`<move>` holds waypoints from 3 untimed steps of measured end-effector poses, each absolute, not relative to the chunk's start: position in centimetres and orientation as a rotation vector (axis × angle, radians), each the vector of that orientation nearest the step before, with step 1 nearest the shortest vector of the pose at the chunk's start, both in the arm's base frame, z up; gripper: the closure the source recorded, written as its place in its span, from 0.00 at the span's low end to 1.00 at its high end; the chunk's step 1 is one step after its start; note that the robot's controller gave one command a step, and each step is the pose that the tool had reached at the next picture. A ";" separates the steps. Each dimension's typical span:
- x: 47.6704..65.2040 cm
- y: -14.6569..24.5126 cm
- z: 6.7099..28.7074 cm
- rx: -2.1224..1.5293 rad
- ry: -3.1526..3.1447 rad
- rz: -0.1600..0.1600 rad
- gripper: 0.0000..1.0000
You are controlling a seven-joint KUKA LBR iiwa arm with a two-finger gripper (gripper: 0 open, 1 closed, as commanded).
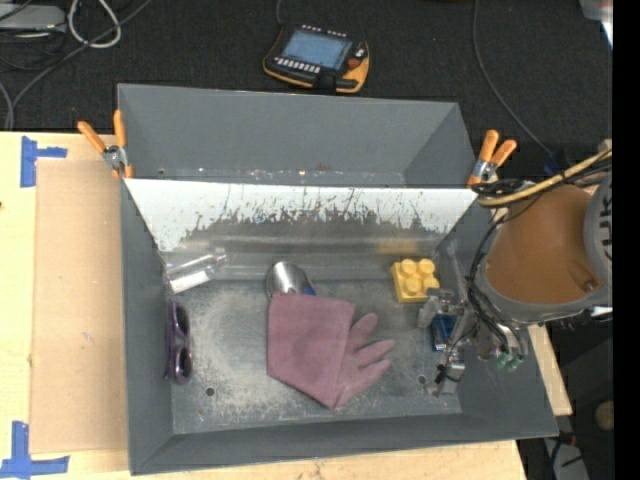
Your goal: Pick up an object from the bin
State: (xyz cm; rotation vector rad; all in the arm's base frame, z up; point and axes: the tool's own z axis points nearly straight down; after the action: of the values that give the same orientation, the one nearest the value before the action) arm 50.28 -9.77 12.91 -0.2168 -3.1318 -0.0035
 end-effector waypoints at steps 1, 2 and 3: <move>50.3 -9.8 12.9 -0.216 -3.131 -0.004 0.00; 52.6 -10.7 12.8 -0.235 -3.124 -0.007 0.00; 52.8 -14.2 6.8 0.144 -3.125 -0.011 0.00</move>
Offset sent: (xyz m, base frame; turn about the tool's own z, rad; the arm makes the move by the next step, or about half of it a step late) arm 0.1188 -0.0508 -0.0020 0.0686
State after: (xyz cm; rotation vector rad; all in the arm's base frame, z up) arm 52.78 -14.23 6.75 0.1438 -3.1252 -0.0113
